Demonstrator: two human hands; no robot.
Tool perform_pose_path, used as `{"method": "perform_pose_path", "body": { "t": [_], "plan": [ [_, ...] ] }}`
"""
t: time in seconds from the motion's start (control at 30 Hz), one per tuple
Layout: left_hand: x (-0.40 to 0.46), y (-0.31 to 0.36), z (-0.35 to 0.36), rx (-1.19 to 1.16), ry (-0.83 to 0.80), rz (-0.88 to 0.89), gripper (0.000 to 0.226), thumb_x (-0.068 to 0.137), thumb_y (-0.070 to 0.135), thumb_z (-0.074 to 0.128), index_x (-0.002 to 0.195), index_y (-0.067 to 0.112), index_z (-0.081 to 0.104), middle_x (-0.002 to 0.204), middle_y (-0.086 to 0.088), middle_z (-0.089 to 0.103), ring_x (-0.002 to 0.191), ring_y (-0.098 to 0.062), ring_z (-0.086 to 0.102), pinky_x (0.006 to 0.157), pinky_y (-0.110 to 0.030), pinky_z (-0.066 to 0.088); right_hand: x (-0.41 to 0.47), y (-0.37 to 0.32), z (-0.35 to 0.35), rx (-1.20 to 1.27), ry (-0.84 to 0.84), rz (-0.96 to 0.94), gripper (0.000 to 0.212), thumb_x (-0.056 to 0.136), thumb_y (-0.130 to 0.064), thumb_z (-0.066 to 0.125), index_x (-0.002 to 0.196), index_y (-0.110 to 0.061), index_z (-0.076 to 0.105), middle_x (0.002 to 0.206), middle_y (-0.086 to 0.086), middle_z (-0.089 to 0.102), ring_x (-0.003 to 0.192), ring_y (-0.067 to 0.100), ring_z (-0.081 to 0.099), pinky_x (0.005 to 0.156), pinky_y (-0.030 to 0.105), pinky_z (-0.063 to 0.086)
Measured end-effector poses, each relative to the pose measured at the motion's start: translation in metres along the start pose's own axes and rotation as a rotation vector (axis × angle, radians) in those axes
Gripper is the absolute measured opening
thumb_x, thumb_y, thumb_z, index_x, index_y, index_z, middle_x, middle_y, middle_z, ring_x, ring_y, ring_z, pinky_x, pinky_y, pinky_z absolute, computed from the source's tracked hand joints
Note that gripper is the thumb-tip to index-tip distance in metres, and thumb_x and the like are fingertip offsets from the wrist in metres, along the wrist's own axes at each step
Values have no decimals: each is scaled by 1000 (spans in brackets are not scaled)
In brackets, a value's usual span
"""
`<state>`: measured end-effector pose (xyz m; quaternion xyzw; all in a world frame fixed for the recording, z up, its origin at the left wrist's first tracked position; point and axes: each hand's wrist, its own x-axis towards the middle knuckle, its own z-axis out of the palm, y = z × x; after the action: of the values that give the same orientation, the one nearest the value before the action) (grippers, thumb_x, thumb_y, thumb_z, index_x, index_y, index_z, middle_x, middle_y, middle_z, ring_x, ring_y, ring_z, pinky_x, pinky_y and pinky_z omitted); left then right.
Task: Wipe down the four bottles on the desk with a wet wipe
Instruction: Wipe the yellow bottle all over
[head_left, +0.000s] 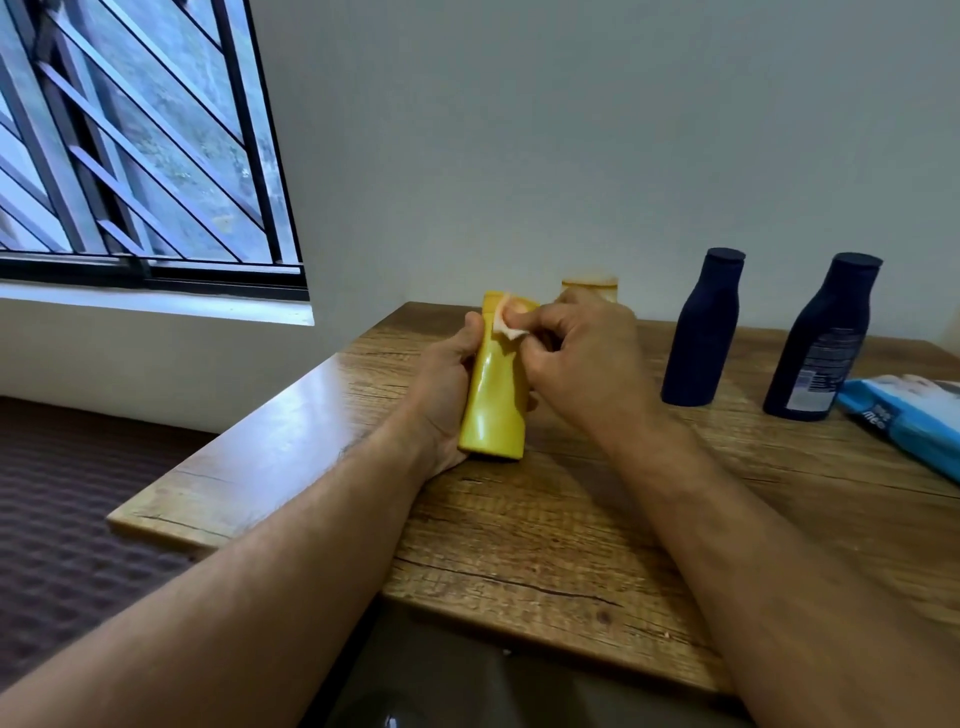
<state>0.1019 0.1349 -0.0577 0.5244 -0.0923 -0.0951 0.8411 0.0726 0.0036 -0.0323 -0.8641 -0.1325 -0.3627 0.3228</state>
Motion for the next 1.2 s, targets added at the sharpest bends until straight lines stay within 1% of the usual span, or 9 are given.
{"method": "perform_pose_path", "body": {
  "t": [0.17, 0.23, 0.43, 0.53, 0.7, 0.87, 0.97, 1.07, 1.2],
  "plan": [
    [8, -2, -3, -95, 181, 50, 57, 107, 46, 40, 124, -4, 60, 103, -25, 72, 86, -33, 75, 71, -43, 62, -17, -4, -6, 71, -438, -98, 23, 79, -14, 68, 92, -27, 80, 82, -9, 68, 71, 10, 62, 61, 33, 55],
    [8, -2, -1, -61, 202, 66, 51, 108, 42, 39, 122, -3, 59, 94, -22, 75, 79, -30, 76, 66, -41, 63, -16, -2, -7, 95, -417, -85, 22, 77, -15, 68, 91, -26, 80, 79, -9, 68, 72, 11, 64, 65, 37, 57],
    [4, -5, 4, 70, 114, 48, 40, 109, 37, 38, 119, 5, 61, 87, -12, 76, 73, -20, 73, 66, -35, 63, 2, 5, -5, 111, -19, 124, 20, 93, -29, 66, 111, -25, 75, 95, -5, 69, 77, 3, 61, 64, 9, 44],
    [10, -4, -1, 33, 175, 56, 47, 110, 39, 35, 118, 2, 63, 100, -19, 74, 86, -28, 74, 80, -45, 62, -1, 1, -6, 200, -165, 118, 15, 88, -21, 71, 99, -26, 79, 85, -8, 71, 75, 3, 65, 67, 23, 57],
    [18, -3, -8, 7, 235, 9, 60, 111, 41, 27, 96, 1, 69, 80, -16, 73, 66, -24, 72, 61, -35, 61, -11, -7, -22, 291, -553, 108, 17, 81, -6, 73, 83, -21, 81, 61, -13, 68, 60, -10, 59, 57, 9, 44],
    [10, -4, -6, 18, 67, -23, 48, 106, 44, 44, 124, 4, 63, 109, -20, 73, 93, -29, 74, 76, -42, 60, -6, -1, -13, 270, -232, 190, 11, 86, -23, 73, 94, -27, 79, 76, -10, 73, 70, 2, 66, 59, 15, 52],
    [7, -2, -3, -22, -72, 3, 45, 103, 46, 46, 107, 11, 74, 97, -13, 72, 81, -20, 70, 71, -33, 56, -2, -3, -6, 344, -76, 203, 13, 88, -27, 73, 100, -27, 77, 84, -13, 71, 74, -2, 65, 59, 9, 50],
    [3, 0, -3, -66, -95, 11, 50, 100, 51, 50, 109, 7, 72, 101, -16, 74, 88, -24, 73, 75, -35, 59, -4, -6, -6, 391, -145, 205, 8, 87, -25, 74, 94, -24, 77, 77, -9, 72, 67, 3, 68, 59, 17, 54],
    [10, 0, -8, -114, -40, -80, 81, 79, 40, 84, 143, 6, 48, 135, -33, 57, 115, -45, 65, 92, -61, 54, -9, -5, -22, 410, -475, 175, 11, 86, -10, 72, 88, -18, 79, 73, 4, 75, 68, 19, 72, 69, 32, 61]
  ]
}}
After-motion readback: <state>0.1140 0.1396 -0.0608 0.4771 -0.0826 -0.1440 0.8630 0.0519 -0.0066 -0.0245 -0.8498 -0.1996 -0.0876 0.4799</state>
